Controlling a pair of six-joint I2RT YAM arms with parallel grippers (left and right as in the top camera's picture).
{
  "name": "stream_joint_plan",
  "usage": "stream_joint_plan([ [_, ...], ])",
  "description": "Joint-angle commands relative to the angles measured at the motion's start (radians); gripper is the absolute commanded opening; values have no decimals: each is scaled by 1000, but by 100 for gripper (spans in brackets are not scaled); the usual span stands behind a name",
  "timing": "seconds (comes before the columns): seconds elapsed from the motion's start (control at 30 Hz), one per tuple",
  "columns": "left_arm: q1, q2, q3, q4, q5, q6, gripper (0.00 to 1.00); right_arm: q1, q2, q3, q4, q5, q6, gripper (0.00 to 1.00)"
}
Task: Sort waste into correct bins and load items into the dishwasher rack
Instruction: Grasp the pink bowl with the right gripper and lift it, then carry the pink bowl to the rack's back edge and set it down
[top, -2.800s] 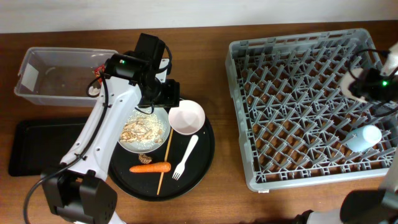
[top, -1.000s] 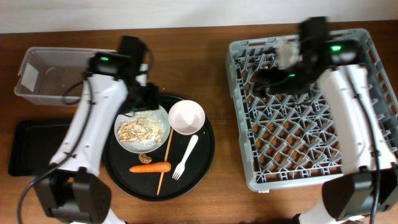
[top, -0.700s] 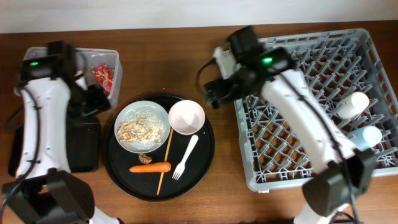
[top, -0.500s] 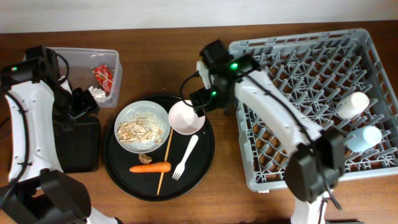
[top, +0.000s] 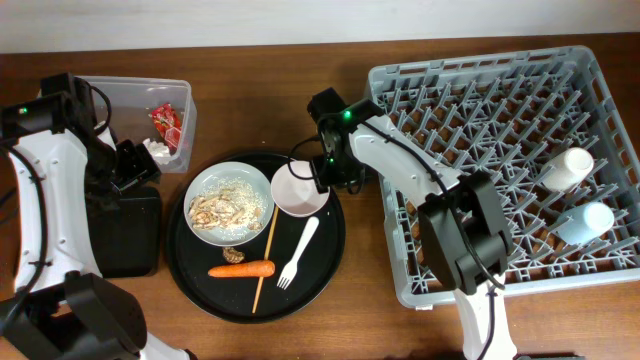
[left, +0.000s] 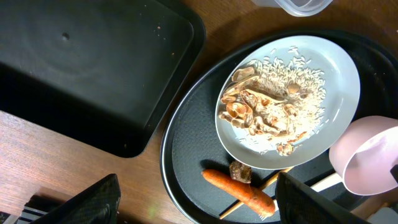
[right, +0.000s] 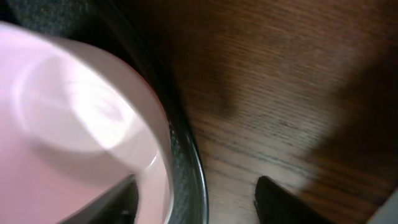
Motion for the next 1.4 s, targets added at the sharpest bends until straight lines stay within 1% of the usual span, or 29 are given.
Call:
stream_joint_plan([
  [0.0, 3, -32, 8, 2, 11, -7, 79, 13, 14, 7, 14, -13, 10, 52],
  [0.1, 3, -32, 8, 2, 11, -7, 79, 23, 14, 5, 24, -13, 9, 38],
  [0.17, 3, -32, 8, 2, 11, -7, 79, 33, 14, -4, 29, -13, 10, 36],
  [0.23, 3, -32, 8, 2, 11, -7, 79, 43, 14, -21, 43, -13, 17, 27],
  [0.3, 3, -32, 8, 2, 11, -7, 79, 46, 14, -26, 47, -13, 29, 25],
  [0.43, 3, -32, 8, 1, 11, -7, 79, 49, 14, -26, 48, -13, 35, 4],
  [0.53, 3, -32, 8, -2, 11, -7, 79, 45, 13, -22, 46, -9, 35, 4],
  [0.6, 3, -32, 8, -2, 11, -7, 79, 29, -3, 13, 6, 29, 27, 4],
  [0.73, 3, -32, 8, -1, 11, -7, 79, -18, -71, 148, -138, 208, 27, 4],
  [0.77, 3, -32, 8, -1, 11, -7, 79, -44, -111, 214, -193, 267, 27, 4],
  [0.87, 3, -32, 8, 0, 11, -7, 79, -95, -187, 286, -248, 345, 27, 4],
  [0.93, 3, -32, 8, -1, 11, -7, 79, -132, -240, 301, -265, 395, 27, 4],
  [1.03, 3, -32, 8, -1, 11, -7, 79, -206, -325, 301, -295, 537, 27, 4],
  [1.13, 3, -32, 8, -1, 11, -7, 79, -285, -367, 301, -311, 689, 27, 4],
  [1.23, 3, -32, 8, -2, 11, -7, 79, -370, -366, 301, -316, 714, 5, 6],
  [1.27, 3, -32, 8, -2, 11, -7, 79, -395, -365, 301, -316, 718, 6, 4],
  [1.37, 3, -32, 8, -1, 14, -7, 79, -504, -361, 300, -261, 762, 10, 4],
])
